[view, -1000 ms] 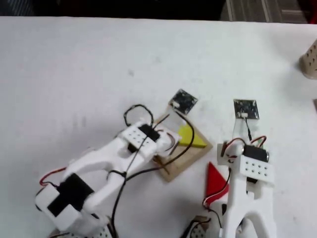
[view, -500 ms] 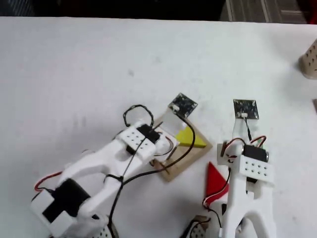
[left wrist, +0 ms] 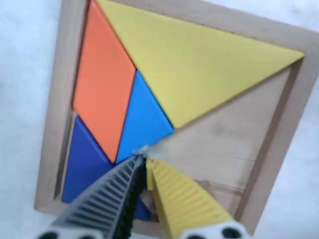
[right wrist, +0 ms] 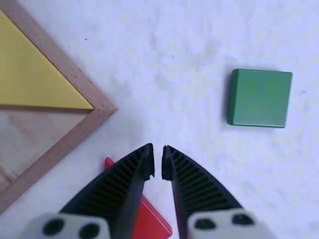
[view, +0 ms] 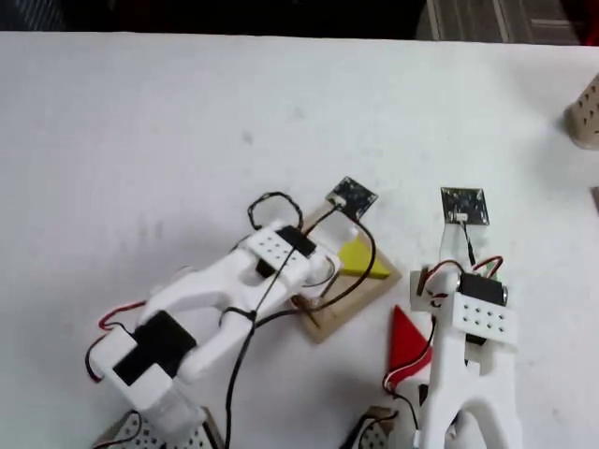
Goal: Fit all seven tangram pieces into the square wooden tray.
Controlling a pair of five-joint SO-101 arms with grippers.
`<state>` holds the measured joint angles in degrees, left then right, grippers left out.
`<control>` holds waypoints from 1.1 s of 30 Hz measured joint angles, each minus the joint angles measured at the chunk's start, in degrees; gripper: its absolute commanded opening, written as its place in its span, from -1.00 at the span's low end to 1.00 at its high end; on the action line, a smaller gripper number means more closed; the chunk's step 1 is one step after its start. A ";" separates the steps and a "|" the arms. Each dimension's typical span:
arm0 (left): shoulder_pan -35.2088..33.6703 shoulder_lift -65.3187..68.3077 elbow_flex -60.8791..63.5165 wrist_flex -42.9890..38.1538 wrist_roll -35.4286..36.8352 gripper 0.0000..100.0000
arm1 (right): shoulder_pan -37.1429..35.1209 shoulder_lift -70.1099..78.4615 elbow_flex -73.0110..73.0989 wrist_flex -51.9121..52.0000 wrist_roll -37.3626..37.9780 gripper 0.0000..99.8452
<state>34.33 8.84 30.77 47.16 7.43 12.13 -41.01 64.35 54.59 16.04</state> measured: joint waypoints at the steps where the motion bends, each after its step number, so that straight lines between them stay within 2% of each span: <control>1: -0.35 0.00 0.00 -0.53 0.09 -0.96 | 0.00 0.00 0.00 0.00 0.00 -0.92; 26: -0.09 0.00 0.00 -0.88 -0.09 -0.96 | 0.09 0.00 0.00 0.00 0.00 -0.92; 33: 2.02 0.00 -0.62 2.90 -0.09 -0.96 | 0.09 0.00 0.00 0.00 0.00 -0.92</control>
<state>36.35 8.84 30.15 50.07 7.34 12.22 -41.01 64.35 54.59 16.04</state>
